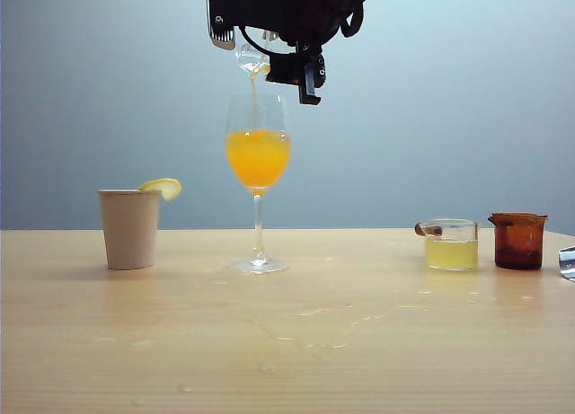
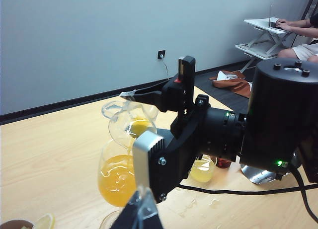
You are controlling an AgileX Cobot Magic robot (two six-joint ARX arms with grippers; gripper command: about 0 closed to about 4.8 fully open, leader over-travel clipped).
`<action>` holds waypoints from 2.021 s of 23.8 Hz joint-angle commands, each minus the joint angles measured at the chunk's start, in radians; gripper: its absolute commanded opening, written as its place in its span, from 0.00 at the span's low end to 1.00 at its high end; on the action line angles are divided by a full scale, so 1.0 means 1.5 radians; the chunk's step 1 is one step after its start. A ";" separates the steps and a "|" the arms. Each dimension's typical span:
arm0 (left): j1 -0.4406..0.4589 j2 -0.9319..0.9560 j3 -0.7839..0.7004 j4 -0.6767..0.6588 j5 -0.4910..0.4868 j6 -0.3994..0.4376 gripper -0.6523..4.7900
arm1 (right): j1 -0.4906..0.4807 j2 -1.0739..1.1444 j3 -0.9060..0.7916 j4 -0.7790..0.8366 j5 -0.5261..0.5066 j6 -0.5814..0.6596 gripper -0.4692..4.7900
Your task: Pick up the second measuring cup from the left, pour the orange juice inside into the goblet, and finally put the measuring cup back in its original place.
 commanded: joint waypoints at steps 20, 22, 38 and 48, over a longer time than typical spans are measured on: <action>-0.001 -0.001 0.003 0.004 0.001 0.003 0.11 | 0.000 -0.003 0.006 0.020 0.002 -0.058 0.62; -0.001 -0.001 0.003 0.004 0.006 0.003 0.11 | 0.000 -0.003 0.006 0.020 0.002 -0.059 0.62; -0.001 -0.001 0.003 0.004 0.006 0.003 0.11 | 0.001 -0.003 0.006 0.020 0.000 -0.121 0.62; -0.001 -0.001 0.003 0.004 0.006 0.003 0.11 | 0.001 -0.003 0.006 0.020 -0.001 -0.122 0.62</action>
